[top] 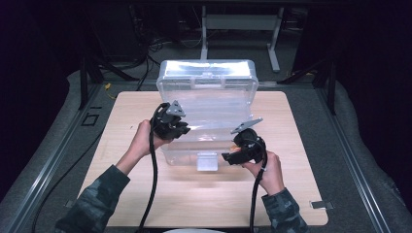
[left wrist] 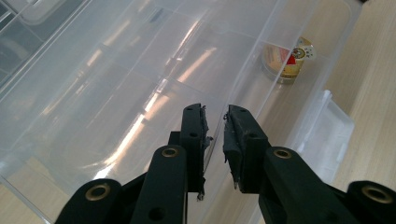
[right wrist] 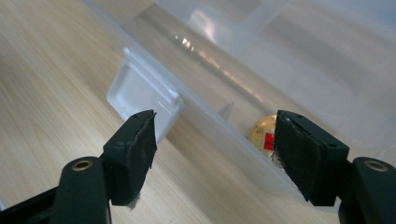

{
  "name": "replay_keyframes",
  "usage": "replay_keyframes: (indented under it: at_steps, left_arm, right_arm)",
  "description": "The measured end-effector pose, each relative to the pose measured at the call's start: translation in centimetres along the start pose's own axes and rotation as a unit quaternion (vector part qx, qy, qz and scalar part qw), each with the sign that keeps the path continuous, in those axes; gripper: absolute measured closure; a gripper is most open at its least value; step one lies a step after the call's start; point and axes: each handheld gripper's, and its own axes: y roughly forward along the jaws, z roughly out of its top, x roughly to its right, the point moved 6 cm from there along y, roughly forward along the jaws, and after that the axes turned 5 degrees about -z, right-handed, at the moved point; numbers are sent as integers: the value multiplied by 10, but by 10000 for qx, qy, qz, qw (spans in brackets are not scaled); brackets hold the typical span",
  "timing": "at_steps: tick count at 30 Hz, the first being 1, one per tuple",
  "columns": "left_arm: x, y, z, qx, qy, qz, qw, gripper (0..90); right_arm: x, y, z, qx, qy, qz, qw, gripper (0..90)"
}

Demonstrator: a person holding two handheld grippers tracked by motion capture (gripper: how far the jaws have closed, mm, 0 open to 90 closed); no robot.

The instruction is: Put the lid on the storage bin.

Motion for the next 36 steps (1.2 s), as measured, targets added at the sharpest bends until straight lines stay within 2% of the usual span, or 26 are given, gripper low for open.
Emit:
replay_keyframes:
  at_steps: [5,10,15,19,24,25,28,33,36]
  left_arm:
    - [2,0,-2,23,26,24,10000,768]
    - [3,1,-3,43,45,30,10000,767]
    - [4,1,-4,47,32,22,10000,763]
    - [5,1,-5,80,42,66,9999,756]
    - [5,0,-6,64,28,67,10000,751]
    - [5,1,-6,65,20,59,10000,750]
    - [6,1,-6,85,6,63,9999,749]
    - [8,2,-9,58,27,59,10000,747]
    - [10,2,-10,57,-8,54,10000,740]
  right_arm:
    - [4,-22,19,327,-44,41,9994,291]
    - [15,-34,41,638,-60,-16,9979,300]
    - [31,-33,64,780,43,-82,9969,290]
    - [42,-22,77,766,137,-128,9969,312]
    - [53,-11,90,804,252,-217,9962,368]
    - [56,-10,93,791,310,-299,9959,394]
    - [61,-9,100,890,397,-288,9948,455]
    - [63,-11,106,904,458,-392,9941,544]
    - [63,-12,108,920,518,-456,9934,641]
